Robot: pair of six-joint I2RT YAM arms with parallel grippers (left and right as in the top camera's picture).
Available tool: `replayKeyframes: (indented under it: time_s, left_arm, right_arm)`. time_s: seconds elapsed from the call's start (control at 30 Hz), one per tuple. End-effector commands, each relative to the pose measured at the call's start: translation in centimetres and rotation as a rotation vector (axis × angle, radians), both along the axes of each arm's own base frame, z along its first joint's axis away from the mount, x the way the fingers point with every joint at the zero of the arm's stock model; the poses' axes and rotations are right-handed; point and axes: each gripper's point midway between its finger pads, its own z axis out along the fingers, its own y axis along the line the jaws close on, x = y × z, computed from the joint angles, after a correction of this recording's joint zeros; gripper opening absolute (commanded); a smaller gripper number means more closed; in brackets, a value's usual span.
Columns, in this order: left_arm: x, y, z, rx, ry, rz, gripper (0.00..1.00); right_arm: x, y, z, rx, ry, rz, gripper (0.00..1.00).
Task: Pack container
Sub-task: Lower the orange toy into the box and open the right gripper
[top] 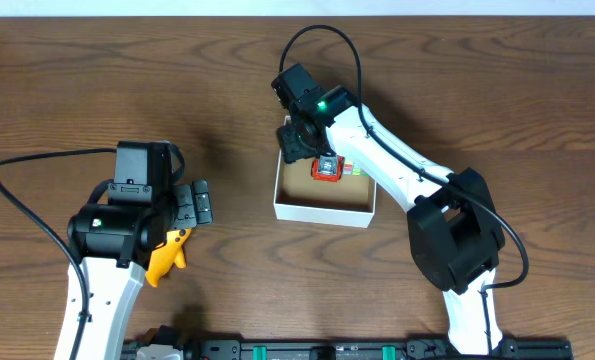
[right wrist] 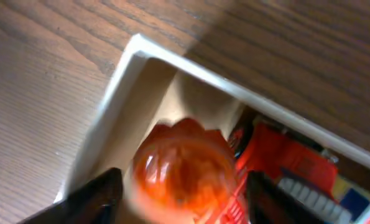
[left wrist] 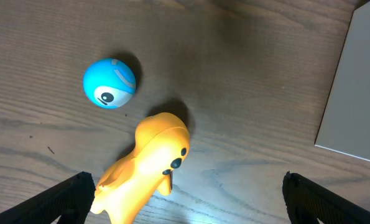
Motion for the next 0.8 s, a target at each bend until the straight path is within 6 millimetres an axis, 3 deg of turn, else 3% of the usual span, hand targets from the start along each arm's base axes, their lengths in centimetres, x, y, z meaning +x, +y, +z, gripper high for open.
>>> replayKeyframes:
  time_s: [0.0,0.1,0.63,0.77]
  left_arm:
    - [0.3,0.1,0.7,0.002,-0.019,-0.001,0.98]
    - [0.3,0.1,0.7,0.002,-0.019,-0.001,0.98]
    - [0.3,0.1,0.7,0.002,-0.018,-0.001,0.98]
    - [0.3,0.1,0.7,0.002,-0.018,-0.001,0.98]
  right_arm:
    - [0.0,0.5,-0.4,0.002,0.003,0.006,0.73]
    - [0.0,0.5,-0.4,0.004,0.001,0.006,0.77]
    - [0.2,2.2,0.2,0.057,-0.026,0.121,0.77]
    - [0.6,2.4,1.3,0.068,-0.057,0.138,0.77]
